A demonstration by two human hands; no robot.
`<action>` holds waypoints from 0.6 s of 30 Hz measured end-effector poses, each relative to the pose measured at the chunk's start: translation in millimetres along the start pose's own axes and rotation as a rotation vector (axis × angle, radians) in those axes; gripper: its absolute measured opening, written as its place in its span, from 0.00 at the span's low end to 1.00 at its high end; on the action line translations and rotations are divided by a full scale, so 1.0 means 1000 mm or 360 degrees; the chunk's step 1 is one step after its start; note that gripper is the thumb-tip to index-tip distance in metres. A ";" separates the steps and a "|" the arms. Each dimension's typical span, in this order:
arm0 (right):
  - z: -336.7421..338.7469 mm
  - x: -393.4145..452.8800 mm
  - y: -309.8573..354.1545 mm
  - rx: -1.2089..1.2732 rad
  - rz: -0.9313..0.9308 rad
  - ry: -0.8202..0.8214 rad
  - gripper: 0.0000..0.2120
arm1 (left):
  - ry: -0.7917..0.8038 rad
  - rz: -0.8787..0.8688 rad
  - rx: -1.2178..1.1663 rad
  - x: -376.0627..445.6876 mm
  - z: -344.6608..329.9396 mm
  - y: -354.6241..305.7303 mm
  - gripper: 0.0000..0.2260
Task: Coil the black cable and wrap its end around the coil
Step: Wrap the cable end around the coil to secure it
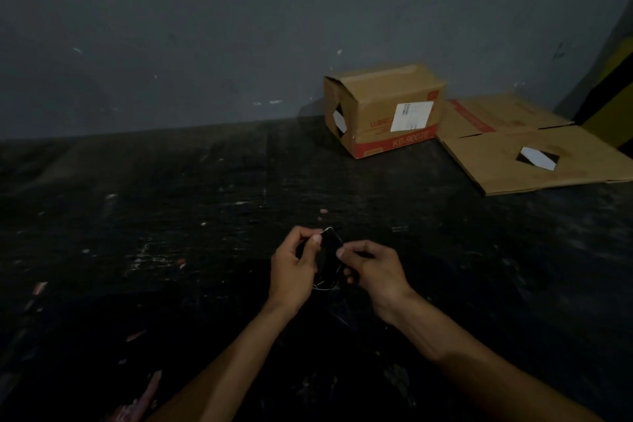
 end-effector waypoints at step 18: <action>-0.021 0.003 -0.028 0.0565 -0.0642 0.0081 0.06 | 0.0130 -0.0152 0.0149 -0.016 -0.016 -0.001 0.07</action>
Point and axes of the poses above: each hand's wrist, its own x-axis towards the middle knuckle, its own z-axis out of the back of the hand, y = z × x, the point moved 4 cm from there along x, towards the middle knuckle, and after that the axes turned 12 degrees about -z, right-handed, at the moved point
